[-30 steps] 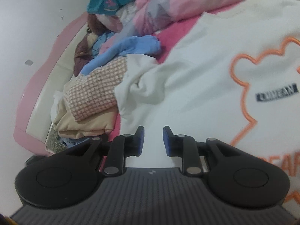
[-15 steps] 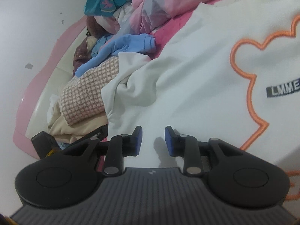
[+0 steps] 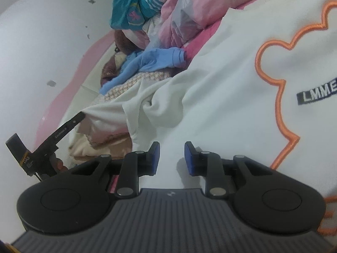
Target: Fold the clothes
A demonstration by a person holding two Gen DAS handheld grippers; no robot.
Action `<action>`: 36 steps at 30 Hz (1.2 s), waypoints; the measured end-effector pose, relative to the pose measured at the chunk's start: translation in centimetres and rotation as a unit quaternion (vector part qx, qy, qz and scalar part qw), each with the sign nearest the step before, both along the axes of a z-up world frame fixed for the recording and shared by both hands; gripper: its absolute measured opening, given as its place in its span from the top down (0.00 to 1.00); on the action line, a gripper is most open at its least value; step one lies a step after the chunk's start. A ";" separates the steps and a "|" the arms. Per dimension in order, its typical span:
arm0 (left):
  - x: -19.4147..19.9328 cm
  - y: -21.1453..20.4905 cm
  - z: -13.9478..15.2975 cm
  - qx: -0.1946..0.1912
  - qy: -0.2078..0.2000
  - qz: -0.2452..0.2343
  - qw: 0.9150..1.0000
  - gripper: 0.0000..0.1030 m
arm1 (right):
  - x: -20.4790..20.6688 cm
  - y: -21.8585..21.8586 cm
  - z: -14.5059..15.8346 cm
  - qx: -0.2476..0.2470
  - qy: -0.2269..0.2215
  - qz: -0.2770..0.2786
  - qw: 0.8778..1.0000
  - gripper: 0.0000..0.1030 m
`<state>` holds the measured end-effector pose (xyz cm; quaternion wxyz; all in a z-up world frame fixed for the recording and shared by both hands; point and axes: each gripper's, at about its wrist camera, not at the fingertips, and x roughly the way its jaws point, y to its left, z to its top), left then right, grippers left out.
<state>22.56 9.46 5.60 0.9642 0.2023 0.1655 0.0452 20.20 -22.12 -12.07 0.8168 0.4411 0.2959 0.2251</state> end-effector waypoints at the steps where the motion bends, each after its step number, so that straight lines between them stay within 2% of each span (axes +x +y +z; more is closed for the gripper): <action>1: -0.1 0.1 0.5 0.018 -0.005 0.003 1.000 0.94 | 0.0 -0.2 -0.2 0.008 0.000 0.000 1.000 0.76; 3: -0.1 0.2 1.4 0.057 -0.017 0.010 0.998 0.94 | 0.0 -0.3 -0.3 0.020 0.000 0.001 1.000 0.76; 6: -0.1 -0.1 1.7 0.128 -0.043 0.022 0.991 0.94 | 0.1 -0.5 -0.4 0.030 -0.002 0.002 1.000 0.76; 10: 0.1 -0.4 2.0 0.215 -0.079 0.034 0.973 0.94 | 0.1 -0.3 -0.4 0.020 -0.006 0.006 1.000 0.76; 12: 0.4 -0.7 1.9 0.258 -0.100 0.037 0.960 0.94 | 0.0 -0.2 -0.3 0.018 -0.007 0.008 1.000 0.76; 16: 0.4 -1.0 1.9 0.311 -0.131 0.038 0.941 0.94 | 0.0 -0.3 -0.4 0.019 -0.009 0.009 1.000 0.76; 18: -0.3 -0.8 1.8 0.324 -0.137 0.037 0.935 0.94 | 0.0 -0.2 -0.4 0.018 -0.011 0.010 1.000 0.76; 22: -2.4 0.2 1.2 0.363 -0.150 0.034 0.919 0.94 | 0.1 0.0 -0.3 0.009 -0.014 0.015 1.000 0.75; 26: -4.8 1.7 1.4 0.361 -0.134 0.037 0.922 0.94 | 0.2 0.2 -0.2 0.002 -0.016 0.019 1.000 0.75; 29: -6.4 2.7 0.1 0.383 -0.138 0.038 0.913 0.93 | 0.2 0.3 -0.2 0.001 -0.016 0.020 1.000 0.75; 31: -6.6 3.2 -1.3 0.392 -0.124 0.040 0.910 0.93 | 0.2 0.3 -0.1 0.001 -0.017 0.020 1.000 0.75; 33: -6.5 3.9 -2.7 0.379 -0.089 0.044 0.920 0.92 | 0.2 0.3 -0.1 0.001 -0.017 0.020 1.000 0.75; 36: -6.8 5.2 -3.5 0.327 -0.033 0.054 0.943 0.88 | 0.2 0.2 -0.2 0.003 -0.018 0.021 1.000 0.75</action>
